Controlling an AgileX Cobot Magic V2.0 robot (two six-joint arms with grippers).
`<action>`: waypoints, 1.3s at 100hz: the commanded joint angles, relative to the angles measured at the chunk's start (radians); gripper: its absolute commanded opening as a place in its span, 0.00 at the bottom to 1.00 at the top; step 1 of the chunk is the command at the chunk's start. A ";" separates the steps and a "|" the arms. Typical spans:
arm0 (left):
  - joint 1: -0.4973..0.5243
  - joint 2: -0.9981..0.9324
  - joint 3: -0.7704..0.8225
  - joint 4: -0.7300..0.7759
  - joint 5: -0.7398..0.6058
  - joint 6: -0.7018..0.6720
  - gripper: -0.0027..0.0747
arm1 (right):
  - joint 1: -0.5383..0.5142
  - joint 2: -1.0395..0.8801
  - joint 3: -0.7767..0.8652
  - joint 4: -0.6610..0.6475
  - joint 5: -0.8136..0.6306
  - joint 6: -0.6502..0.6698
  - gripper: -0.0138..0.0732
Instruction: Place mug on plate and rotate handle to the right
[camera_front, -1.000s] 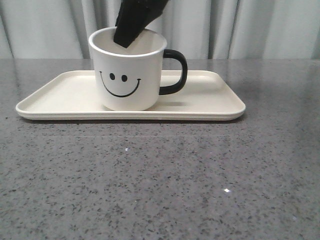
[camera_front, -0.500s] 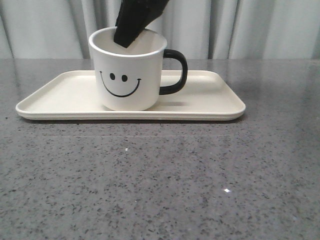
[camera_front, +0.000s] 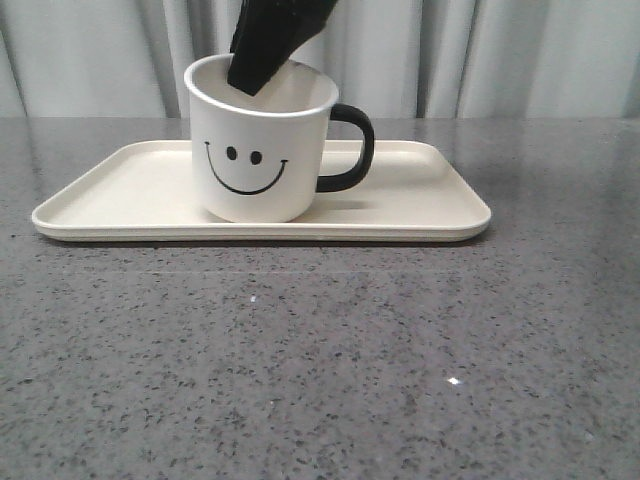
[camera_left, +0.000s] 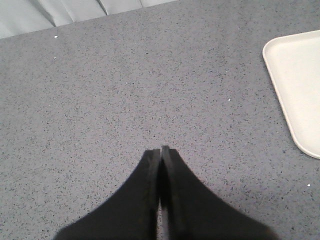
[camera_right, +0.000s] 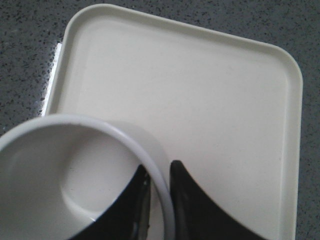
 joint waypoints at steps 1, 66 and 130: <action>-0.008 0.001 -0.022 0.024 -0.058 -0.011 0.01 | 0.001 -0.058 -0.020 0.047 0.089 -0.008 0.36; -0.008 0.001 -0.022 0.022 -0.058 -0.011 0.01 | 0.001 -0.058 -0.021 0.051 0.079 -0.008 0.36; -0.008 0.001 -0.022 -0.001 -0.058 -0.011 0.01 | 0.001 -0.059 -0.036 0.050 0.037 0.001 0.50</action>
